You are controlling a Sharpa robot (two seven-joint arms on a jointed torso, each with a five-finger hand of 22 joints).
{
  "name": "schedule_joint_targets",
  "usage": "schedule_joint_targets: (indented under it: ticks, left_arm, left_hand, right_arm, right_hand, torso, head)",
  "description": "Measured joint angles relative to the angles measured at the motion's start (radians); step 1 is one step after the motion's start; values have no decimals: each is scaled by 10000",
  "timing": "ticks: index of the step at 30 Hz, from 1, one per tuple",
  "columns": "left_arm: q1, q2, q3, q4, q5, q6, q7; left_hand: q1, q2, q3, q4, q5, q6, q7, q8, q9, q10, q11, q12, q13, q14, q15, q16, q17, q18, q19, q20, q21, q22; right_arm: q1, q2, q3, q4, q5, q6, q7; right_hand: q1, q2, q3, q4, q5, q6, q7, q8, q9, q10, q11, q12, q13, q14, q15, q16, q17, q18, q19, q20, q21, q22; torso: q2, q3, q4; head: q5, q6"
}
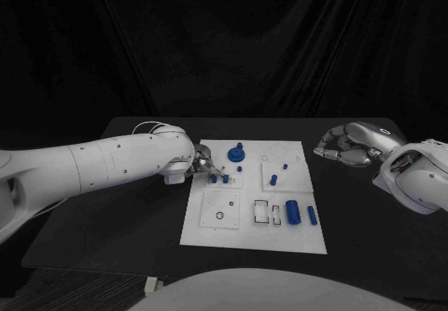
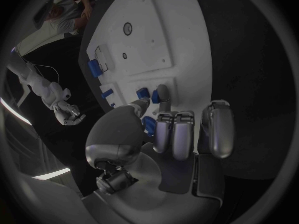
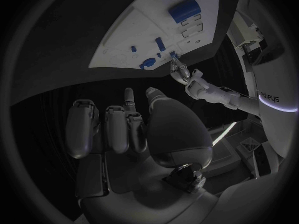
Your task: Assemble the parts on the task board
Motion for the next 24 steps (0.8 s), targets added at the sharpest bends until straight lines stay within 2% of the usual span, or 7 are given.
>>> schedule_joint_targets:
  ticks: [4, 9, 11, 14, 16, 20, 24]
  left_arm:
    - [-4, 14, -4, -32, 0, 7, 3]
    - [-9, 28, -5, -87, 0, 32, -16]
    - [-9, 39, -2, -100, 1, 42, -34]
    - [-11, 40, 2, -106, 4, 56, -60]
    - [-16, 32, 2, -109, 5, 71, -89]
    - [-19, 11, 2, -108, 5, 89, -116]
    - [-19, 2, 3, -102, 10, 96, -116]
  left_hand:
    - [-18, 19, -175, 120, -30, 17, -16, 78, 81, 0, 0, 0, 0, 0, 0, 0, -1, 0, 0, 0, 0, 0]
    - [-141, 125, -564, 454, -163, 34, -34, 241, 247, 0, 0, 0, 0, 0, 0, 0, -1, 0, 0, 0, 0, 0]
    - [-186, 80, -690, 581, -181, 35, -34, 337, 355, 0, 0, 0, 0, 0, 0, 0, -2, 0, 0, 0, 0, 0]
    - [-225, 118, -787, 623, -182, 34, -35, 424, 465, 0, 0, 0, 0, 0, 0, 0, -2, 0, 0, 0, 0, 0]
    - [-220, 123, -940, 685, -182, 19, -50, 629, 725, 0, 0, 0, 0, 0, 0, 0, -2, 0, 0, 0, 0, 0]
    - [-36, 306, -1265, 816, -183, -239, -138, 1288, 1589, 2, -71, 0, 0, 0, 0, 0, -2, 0, 25, -23, 0, 0]
    - [-25, 317, -1456, 918, -183, -349, -122, 1518, 1903, 2, -71, 0, 0, 0, 0, 0, -3, 0, 38, -36, 0, 0]
  right_arm:
    - [-2, 17, 0, -14, 0, 9, 0]
    - [-4, 28, 0, -25, 0, 24, 0]
    - [-4, 29, 0, -25, 0, 29, 0]
    - [-5, 29, 0, -27, 0, 37, 0]
    - [-6, 29, 0, -27, 0, 42, 0]
    - [-6, 29, 0, -27, 0, 48, -1]
    - [-7, 29, 0, -28, 0, 52, -1]
  right_hand:
    - [0, 0, -28, -28, 0, 0, 0, 0, -9, 0, 0, 0, 0, 0, 0, 0, 0, 0, 0, 0, 0, 0]
    - [0, 0, -28, -28, 0, 0, 0, 0, -9, 0, 0, 0, 0, 0, 0, 0, 1, -1, 0, 0, 0, -1]
    - [0, 0, -27, -28, 0, 0, 0, 0, -9, 0, 0, 0, 0, 0, 0, 0, 1, 0, 0, 0, 0, -1]
    - [0, 0, -27, -28, 10, 0, 0, 0, -9, 0, 0, 0, 0, 0, 0, 0, -2, -1, 0, 0, 0, -2]
    - [-1, 0, -27, -28, 44, 0, 0, 0, -9, 0, 0, 0, 0, 0, 0, 0, -12, 0, 0, 0, 0, -2]
    - [-1, 0, -27, -28, 44, 0, 0, 0, -9, 0, 0, 0, 0, 0, 0, 0, -12, 0, 0, 0, 0, -2]
    - [-1, 1, -27, -28, 44, 0, 0, 0, -8, 0, 0, 0, 0, 0, 0, 0, -12, 0, 0, 0, -42, -3]
  torso:
    - [-2, -1, 1]
    - [-2, -1, 0]
    - [-2, -1, 0]
    - [-2, -1, -1]
    - [-2, 0, -1]
    - [-3, 1, -1]
    - [-3, 1, -2]
  head:
    - [-2, 0]
    - [-2, 0]
    - [6, 0]
    - [10, 0]
    - [14, 0]
    - [29, 0]
    - [44, 0]
